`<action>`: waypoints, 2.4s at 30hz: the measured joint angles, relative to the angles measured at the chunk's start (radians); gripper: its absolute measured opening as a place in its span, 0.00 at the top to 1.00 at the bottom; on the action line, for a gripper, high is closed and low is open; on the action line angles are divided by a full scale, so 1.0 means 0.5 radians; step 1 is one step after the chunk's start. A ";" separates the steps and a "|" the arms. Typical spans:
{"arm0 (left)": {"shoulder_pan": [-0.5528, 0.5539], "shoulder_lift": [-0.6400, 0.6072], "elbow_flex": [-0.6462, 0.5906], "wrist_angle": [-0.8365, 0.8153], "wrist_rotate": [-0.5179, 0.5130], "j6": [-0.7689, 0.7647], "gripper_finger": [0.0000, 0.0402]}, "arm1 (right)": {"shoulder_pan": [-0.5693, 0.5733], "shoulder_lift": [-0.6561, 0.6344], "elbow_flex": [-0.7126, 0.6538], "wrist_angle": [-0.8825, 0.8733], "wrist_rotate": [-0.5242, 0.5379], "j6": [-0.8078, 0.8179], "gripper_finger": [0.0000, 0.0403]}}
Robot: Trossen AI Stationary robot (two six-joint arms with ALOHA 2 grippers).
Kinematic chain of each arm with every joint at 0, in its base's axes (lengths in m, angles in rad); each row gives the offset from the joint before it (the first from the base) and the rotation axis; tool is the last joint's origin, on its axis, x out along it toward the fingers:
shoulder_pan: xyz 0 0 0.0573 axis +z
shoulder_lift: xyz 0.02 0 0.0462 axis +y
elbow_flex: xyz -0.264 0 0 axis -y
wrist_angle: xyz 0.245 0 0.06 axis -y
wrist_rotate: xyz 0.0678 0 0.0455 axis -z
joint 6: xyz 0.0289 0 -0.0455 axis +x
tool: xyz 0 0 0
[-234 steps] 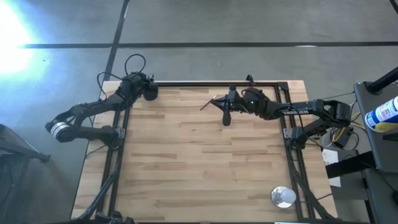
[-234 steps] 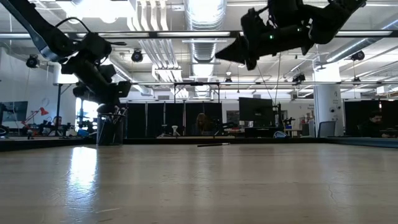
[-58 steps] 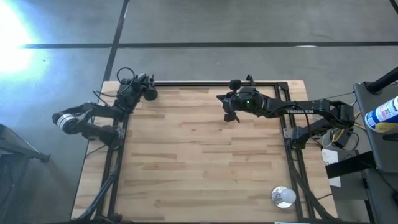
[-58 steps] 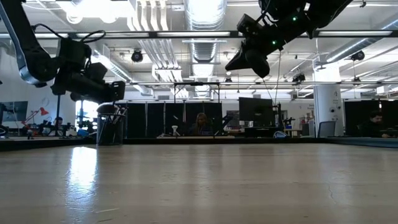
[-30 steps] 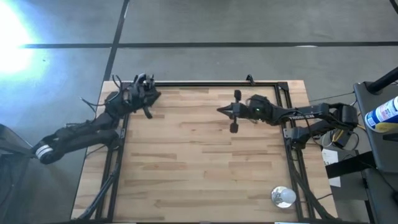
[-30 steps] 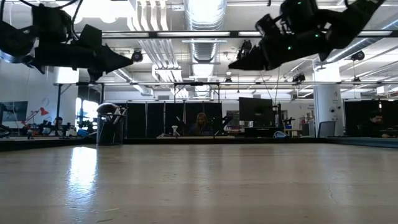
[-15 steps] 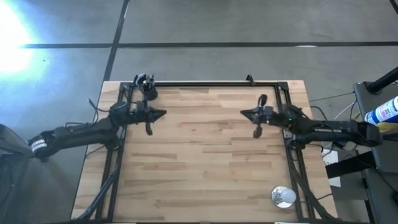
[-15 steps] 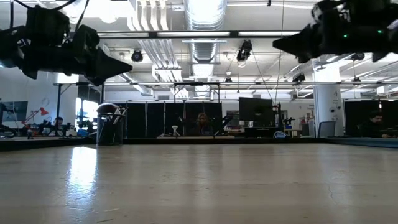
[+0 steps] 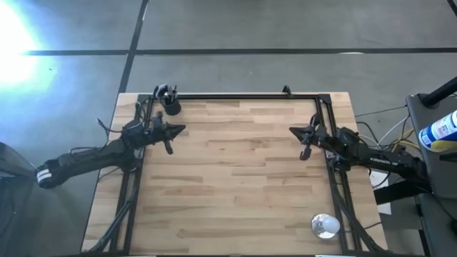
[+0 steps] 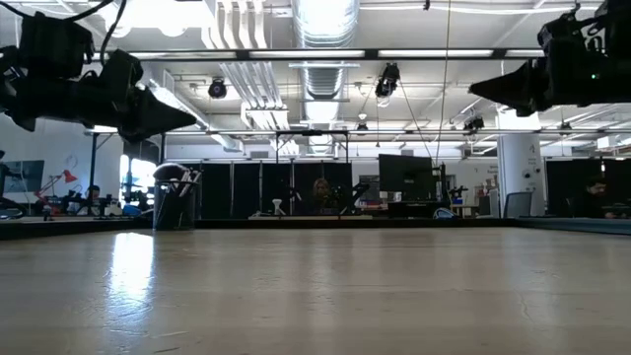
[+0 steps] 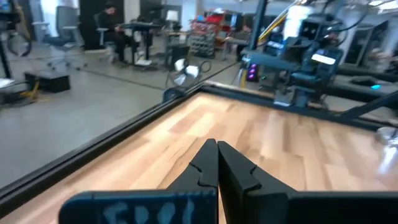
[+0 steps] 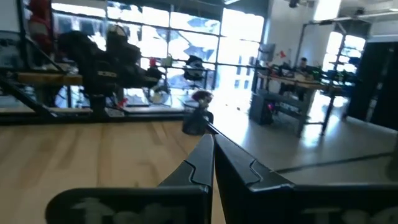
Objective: Put items in baskets/containers
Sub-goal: Return to Home Position
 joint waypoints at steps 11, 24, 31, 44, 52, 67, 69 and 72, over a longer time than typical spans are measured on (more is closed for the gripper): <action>-0.137 -0.363 -0.043 -0.315 -0.191 -0.024 1.00 | -0.001 -0.420 0.000 -0.419 0.119 0.067 0.98; -0.664 -0.680 -0.060 -0.763 -0.726 0.030 1.00 | 0.000 -0.420 -0.022 -0.434 0.171 0.080 0.98; -0.684 -0.921 -0.061 -0.830 -0.590 0.100 1.00 | -0.001 -0.420 -0.027 -0.508 0.207 0.153 0.98; -0.639 -0.852 -0.063 -0.830 -0.643 0.049 1.00 | 0.000 -0.337 -0.027 -0.512 0.208 0.081 0.98; -0.639 -0.844 -0.064 -0.811 -0.649 0.051 1.00 | 0.000 -0.270 -0.027 -0.512 0.206 -0.046 0.98; -0.639 -0.843 -0.065 -0.810 -0.649 0.052 1.00 | 0.000 -0.257 -0.027 -0.511 0.205 -0.042 0.98; -0.639 -0.843 -0.065 -0.810 -0.649 0.052 1.00 | 0.000 -0.257 -0.027 -0.511 0.205 -0.041 0.98; -0.639 -0.843 -0.065 -0.809 -0.649 0.052 1.00 | 0.000 -0.257 -0.027 -0.511 0.205 -0.044 0.98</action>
